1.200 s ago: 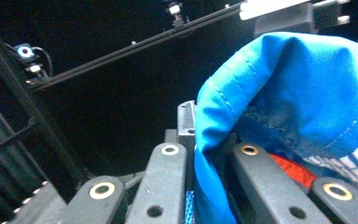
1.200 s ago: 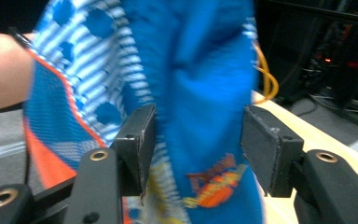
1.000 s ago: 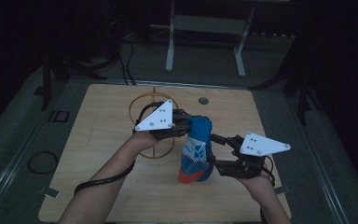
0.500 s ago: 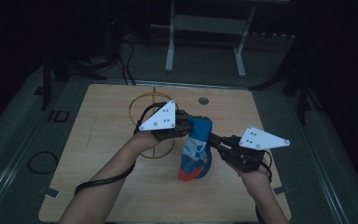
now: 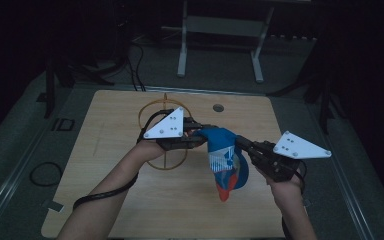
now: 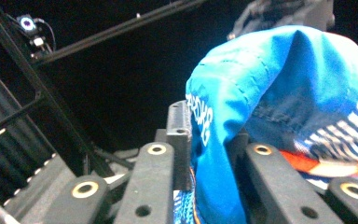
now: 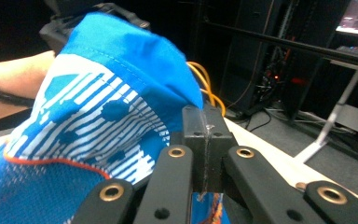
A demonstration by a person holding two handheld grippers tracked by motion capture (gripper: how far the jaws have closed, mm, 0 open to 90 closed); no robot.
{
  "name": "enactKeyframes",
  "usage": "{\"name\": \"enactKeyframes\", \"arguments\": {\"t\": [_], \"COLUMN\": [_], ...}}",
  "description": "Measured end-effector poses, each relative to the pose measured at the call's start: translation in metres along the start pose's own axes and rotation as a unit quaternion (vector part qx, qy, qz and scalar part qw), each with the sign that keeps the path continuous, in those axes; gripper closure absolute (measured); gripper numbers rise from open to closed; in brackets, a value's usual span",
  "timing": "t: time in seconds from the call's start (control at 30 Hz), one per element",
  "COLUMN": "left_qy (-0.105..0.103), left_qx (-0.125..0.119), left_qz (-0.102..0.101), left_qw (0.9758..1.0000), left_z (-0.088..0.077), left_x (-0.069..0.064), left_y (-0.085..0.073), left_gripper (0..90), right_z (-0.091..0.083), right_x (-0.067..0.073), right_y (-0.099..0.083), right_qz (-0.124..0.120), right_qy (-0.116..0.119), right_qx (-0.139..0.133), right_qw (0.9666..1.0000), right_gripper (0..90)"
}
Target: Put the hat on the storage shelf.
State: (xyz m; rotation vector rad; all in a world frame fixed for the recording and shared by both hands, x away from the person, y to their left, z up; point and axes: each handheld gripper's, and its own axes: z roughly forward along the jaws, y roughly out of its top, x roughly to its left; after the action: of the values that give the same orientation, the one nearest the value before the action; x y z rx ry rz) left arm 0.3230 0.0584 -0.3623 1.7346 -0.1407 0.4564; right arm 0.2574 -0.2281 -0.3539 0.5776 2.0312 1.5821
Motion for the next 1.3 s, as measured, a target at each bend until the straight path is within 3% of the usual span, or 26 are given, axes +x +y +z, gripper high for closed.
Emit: {"name": "enactKeyframes", "arguments": {"t": [0.07, 0.1, 0.17, 0.27, 0.4, 0.43, 0.47, 0.53, 0.67, 0.7, 0.73, 0.77, 0.93, 0.97, 1.0, 1.07, 1.2, 1.23, 1.27, 1.3], "left_qy": [0.013, 0.013, 0.022, 0.039, 0.066, 0.084, 0.084, 0.098, 0.134, 0.141, 0.15, 0.155, 0.215, 0.23, 0.23, 0.242, 0.258, 0.263, 0.274, 0.274], "left_qx": [0.026, 0.026, 0.034, 0.039, 0.053, 0.059, 0.059, 0.056, 0.069, 0.071, 0.082, 0.088, 0.098, 0.1, 0.1, 0.105, 0.099, 0.1, 0.101, 0.101], "left_qz": [-0.012, -0.012, -0.02, -0.027, -0.043, -0.051, -0.051, -0.073, -0.101, -0.106, -0.119, -0.125, -0.14, -0.143, -0.143, -0.148, -0.16, -0.161, -0.163, -0.163], "left_qw": [0.9995, 0.9995, 0.999, 0.9981, 0.9954, 0.9934, 0.9934, 0.991, 0.9834, 0.9817, 0.978, 0.9761, 0.9615, 0.9575, 0.9575, 0.9531, 0.9475, 0.9459, 0.9424, 0.9424], "left_z": [-0.005, -0.005, -0.01, -0.019, -0.035, -0.047, -0.047, -0.06, -0.086, -0.092, -0.099, -0.104, -0.134, -0.144, -0.144, -0.152, -0.166, -0.169, -0.173, -0.173], "left_x": [0.0, 0.0, 0.0, 0.0, -0.003, -0.005, -0.005, -0.007, -0.013, -0.014, -0.015, -0.016, -0.029, -0.037, -0.037, -0.046, -0.062, -0.066, -0.075, -0.075], "left_y": [0.0, 0.0, -0.001, -0.001, -0.001, -0.002, -0.002, -0.004, -0.014, -0.018, -0.023, -0.026, -0.052, -0.063, -0.063, -0.074, -0.095, -0.099, -0.109, -0.109], "left_gripper": [61.8, 56.6, 54.1, 40.6, 36.3, 35.1, 32.4, 27.8, 10.5, 10.5, 4.7, 2.1, 2.0, 2.1, 2.1, 2.1, 2.1, 2.1, 2.1, 2.1], "right_z": [-0.002, -0.003, -0.005, -0.009, -0.009, -0.009, -0.009, -0.007, 0.004, 0.004, 0.007, 0.014, 0.032, 0.044, 0.048, 0.054, 0.082, 0.082, 0.094, 0.094], "right_x": [-0.001, -0.002, -0.003, -0.008, -0.01, -0.01, -0.01, -0.012, -0.017, -0.017, -0.018, -0.019, -0.02, -0.019, -0.018, -0.018, -0.014, -0.014, -0.011, -0.011], "right_y": [0.002, 0.003, 0.003, 0.006, 0.012, 0.014, 0.014, 0.019, 0.03, 0.03, 0.033, 0.04, 0.056, 0.064, 0.066, 0.069, 0.085, 0.085, 0.091, 0.091], "right_qz": [-0.001, 0.0, 0.003, 0.01, 0.004, 0.004, 0.004, 0.002, 0.002, 0.002, 0.003, 0.0, -0.005, -0.012, -0.011, -0.012, -0.024, -0.024, -0.021, -0.021], "right_qy": [-0.004, -0.004, -0.006, -0.009, -0.017, -0.021, -0.021, -0.024, -0.031, -0.031, -0.031, -0.034, -0.033, -0.038, -0.036, -0.034, -0.035, -0.035, -0.027, -0.027], "right_qx": [-0.002, -0.004, -0.007, -0.014, -0.016, -0.016, -0.016, -0.019, -0.021, -0.021, -0.022, -0.023, -0.022, -0.018, -0.018, -0.017, -0.012, -0.012, -0.014, -0.014], "right_qw": [1.0, 1.0, 1.0, 0.9998, 0.9997, 0.9997, 0.9997, 0.9995, 0.9993, 0.9993, 0.9993, 0.9992, 0.9992, 0.999, 0.9991, 0.9992, 0.999, 0.999, 0.9993, 0.9993], "right_gripper": [90.0, 90.0, 90.0, 90.0, 90.0, 90.0, 90.0, 90.0, 90.0, 90.0, 90.0, 90.0, 90.0, 90.0, 90.0, 90.0, 90.0, 90.0, 90.0, 90.0]}}
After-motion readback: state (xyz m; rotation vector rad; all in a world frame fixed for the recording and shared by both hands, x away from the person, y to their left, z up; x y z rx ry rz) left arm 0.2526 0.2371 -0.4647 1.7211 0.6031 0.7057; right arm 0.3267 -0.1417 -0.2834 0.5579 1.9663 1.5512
